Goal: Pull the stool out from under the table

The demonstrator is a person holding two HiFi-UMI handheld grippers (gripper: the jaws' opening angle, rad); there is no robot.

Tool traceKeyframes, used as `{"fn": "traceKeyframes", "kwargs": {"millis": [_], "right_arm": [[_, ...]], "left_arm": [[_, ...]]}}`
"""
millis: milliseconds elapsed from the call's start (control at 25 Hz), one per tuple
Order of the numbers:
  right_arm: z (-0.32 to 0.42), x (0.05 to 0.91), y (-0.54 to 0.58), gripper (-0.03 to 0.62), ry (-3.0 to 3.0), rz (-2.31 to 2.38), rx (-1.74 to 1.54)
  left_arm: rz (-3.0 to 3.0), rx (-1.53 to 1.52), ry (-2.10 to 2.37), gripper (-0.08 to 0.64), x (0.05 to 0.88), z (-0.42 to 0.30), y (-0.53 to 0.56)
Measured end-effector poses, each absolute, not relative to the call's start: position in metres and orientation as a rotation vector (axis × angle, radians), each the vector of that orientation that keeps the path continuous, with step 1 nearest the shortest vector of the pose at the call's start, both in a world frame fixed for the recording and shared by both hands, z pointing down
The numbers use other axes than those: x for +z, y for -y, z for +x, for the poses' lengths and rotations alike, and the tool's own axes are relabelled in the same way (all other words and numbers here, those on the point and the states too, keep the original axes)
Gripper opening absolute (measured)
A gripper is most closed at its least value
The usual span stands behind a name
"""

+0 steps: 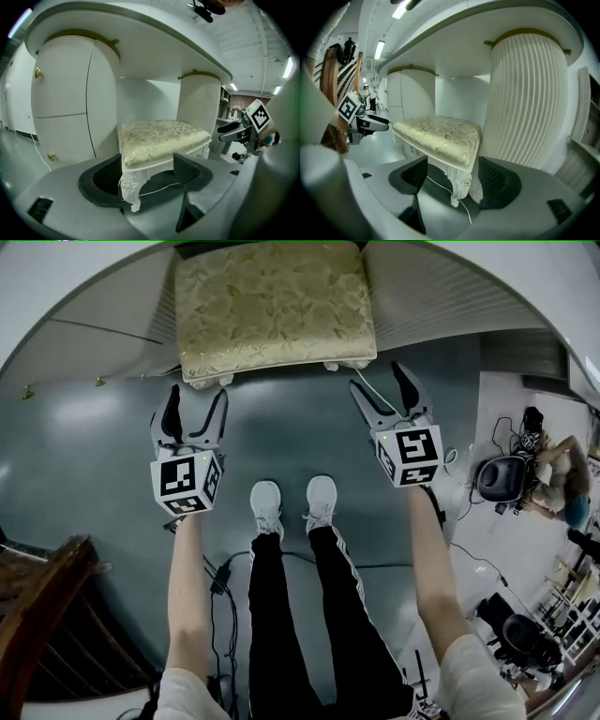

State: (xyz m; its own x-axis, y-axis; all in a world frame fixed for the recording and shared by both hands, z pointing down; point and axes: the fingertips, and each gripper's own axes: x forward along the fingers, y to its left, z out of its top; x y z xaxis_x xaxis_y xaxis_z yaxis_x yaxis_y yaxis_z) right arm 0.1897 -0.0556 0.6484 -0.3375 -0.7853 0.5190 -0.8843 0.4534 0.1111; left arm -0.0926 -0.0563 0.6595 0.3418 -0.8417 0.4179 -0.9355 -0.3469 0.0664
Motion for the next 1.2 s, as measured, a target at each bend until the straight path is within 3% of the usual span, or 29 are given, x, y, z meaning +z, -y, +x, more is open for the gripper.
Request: {"fn": "traceKeyframes", "kwargs": {"millis": [440, 1200], "right_arm": [[0.209, 0.743, 0.077, 0.339, 2.055, 1.228, 0.344], [0.201, 0.775, 0.104, 0.337, 2.073, 1.202, 0.399]], "left_arm": [[2.179, 0.625, 1.574, 0.322, 0.745, -0.104, 0.079], [2.114, 0.744, 1.507, 0.321, 0.796, -0.105, 0.103]]}}
